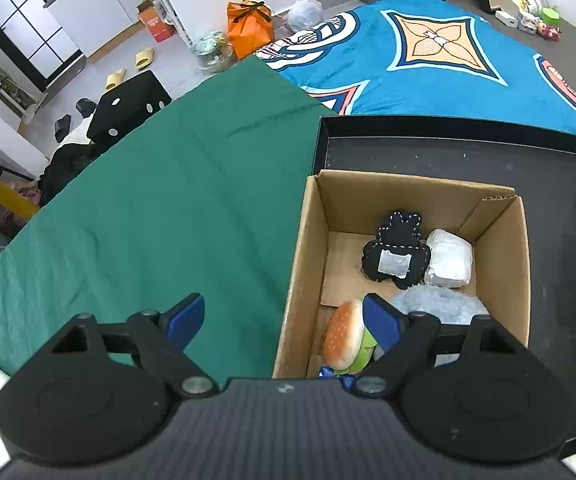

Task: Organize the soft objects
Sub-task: 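Reach the right gripper to the grey-blue denim plush and grasp it, then carry the denim plush over the box and release it inside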

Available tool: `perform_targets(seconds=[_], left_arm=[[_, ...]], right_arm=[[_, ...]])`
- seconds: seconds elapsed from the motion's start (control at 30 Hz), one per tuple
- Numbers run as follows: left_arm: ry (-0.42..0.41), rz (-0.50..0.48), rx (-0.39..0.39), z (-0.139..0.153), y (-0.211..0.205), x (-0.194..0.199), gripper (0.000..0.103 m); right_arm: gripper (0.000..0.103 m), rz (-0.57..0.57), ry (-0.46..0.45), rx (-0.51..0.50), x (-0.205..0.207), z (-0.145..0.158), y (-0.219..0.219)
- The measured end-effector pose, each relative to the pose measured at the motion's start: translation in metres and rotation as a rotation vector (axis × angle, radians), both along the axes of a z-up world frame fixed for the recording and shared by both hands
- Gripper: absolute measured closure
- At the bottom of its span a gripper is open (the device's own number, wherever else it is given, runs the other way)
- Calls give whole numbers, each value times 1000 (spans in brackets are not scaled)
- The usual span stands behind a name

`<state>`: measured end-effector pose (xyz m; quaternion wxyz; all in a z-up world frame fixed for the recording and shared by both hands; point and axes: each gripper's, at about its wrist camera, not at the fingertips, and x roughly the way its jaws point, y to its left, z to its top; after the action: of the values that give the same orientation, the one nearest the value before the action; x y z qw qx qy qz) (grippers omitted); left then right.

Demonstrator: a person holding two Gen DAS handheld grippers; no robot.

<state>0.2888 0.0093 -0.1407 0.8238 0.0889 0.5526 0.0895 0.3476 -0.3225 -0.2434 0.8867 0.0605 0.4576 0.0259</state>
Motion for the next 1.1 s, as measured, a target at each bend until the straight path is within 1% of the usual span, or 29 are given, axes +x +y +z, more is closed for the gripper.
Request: perform_targets(seconds=[0.1,0.2,0.47,0.67,0.97,1.1], left_arm=[[10,1,0,-1,2,-3,18],[19,-2,-1,-2,4,-5,18],[11,-14,-1,4,7,-14,18],[0,-13,-20,9,13,-20,18],[-24,-26,-49,17,26,-34,18],[-55,-23,-85,19,32,-41,18]], right_arm=[[79,25,19,-13,-3,-1,5],[80,9,40,15,-9,2,1],[80,12,15,12,-31,25,4],[80,30,-10,0,-47,44,13],[80,89,-68,-18,-68,75,41],[80,116,-92,-18,-76,89,59]])
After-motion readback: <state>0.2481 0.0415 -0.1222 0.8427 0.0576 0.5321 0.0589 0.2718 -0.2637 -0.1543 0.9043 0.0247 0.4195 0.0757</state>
